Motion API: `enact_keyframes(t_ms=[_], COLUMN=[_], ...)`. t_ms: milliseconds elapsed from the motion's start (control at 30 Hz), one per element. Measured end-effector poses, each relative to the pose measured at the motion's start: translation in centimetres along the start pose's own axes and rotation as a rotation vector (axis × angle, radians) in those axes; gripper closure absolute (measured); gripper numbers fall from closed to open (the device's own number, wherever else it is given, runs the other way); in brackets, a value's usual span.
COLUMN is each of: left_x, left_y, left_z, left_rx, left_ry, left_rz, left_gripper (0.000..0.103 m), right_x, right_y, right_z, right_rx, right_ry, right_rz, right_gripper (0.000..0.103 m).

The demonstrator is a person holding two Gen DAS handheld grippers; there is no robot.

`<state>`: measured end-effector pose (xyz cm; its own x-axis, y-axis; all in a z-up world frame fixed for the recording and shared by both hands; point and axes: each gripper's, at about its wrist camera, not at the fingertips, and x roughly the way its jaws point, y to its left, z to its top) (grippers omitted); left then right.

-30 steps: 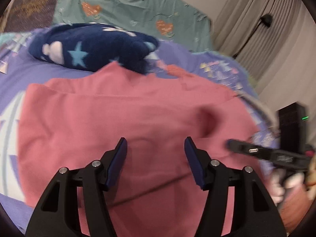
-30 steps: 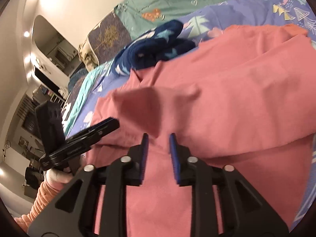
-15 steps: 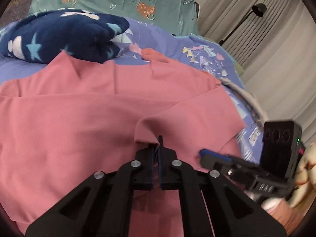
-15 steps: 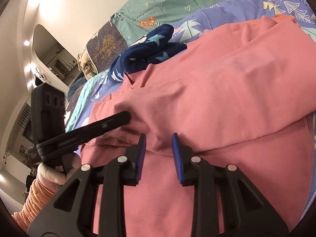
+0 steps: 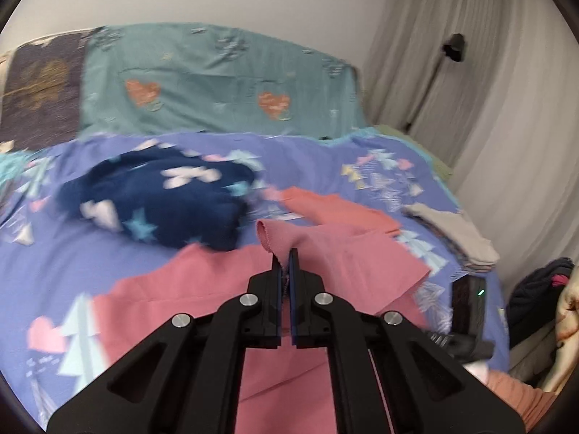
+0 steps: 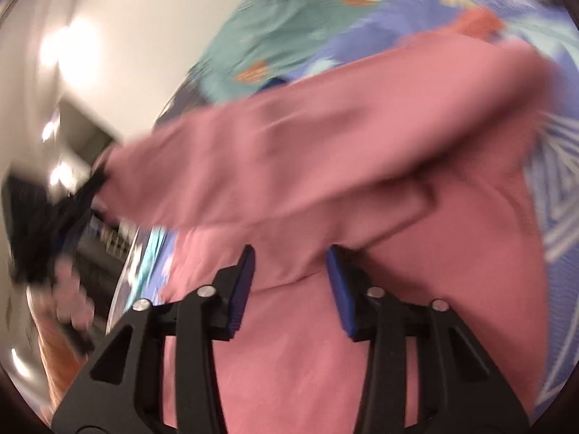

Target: Fold small clothes

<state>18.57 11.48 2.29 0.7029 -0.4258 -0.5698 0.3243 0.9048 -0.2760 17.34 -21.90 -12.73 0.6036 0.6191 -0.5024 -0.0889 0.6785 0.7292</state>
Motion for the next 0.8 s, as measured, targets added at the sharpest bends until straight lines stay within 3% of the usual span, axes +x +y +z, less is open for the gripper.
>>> enact_keyframes(t_ms=[67, 267, 400, 533, 667, 800], left_x=[-0.3, 1.0, 1.3, 0.9, 1.0, 1.8], left_y=[2.0, 8.1, 10.0, 10.3, 9.7, 7.7], left_z=[-0.7, -4.3, -5.2, -5.2, -5.6, -7.4], left_rx=[-0.031, -0.129, -0.175, -0.154, -0.157, -0.096], left_ry=[0.02, 0.123, 0.131, 0.116, 0.121, 0.154], left_rz=[0.051, 0.171, 0.225, 0.307, 0.287, 0.216], left_gripper=[0.101, 0.1, 0.1, 0.1, 0.09, 0.085], right_x=[0.2, 0.6, 0.7, 0.7, 0.7, -0.2], right_y=[-0.5, 0.9, 0.7, 0.5, 0.5, 0.7], right_z=[0.2, -0.1, -0.1, 0.2, 0.1, -0.2], right_rx=[0.032, -0.042, -0.033, -0.033, -0.032, -0.035], right_ry=[0.003, 0.008, 0.009, 0.009, 0.009, 0.003], right_rz=[-0.008, -0.036, -0.027, -0.028, -0.027, -0.027], right_gripper=[0.077, 0.067, 0.067, 0.067, 0.067, 0.067])
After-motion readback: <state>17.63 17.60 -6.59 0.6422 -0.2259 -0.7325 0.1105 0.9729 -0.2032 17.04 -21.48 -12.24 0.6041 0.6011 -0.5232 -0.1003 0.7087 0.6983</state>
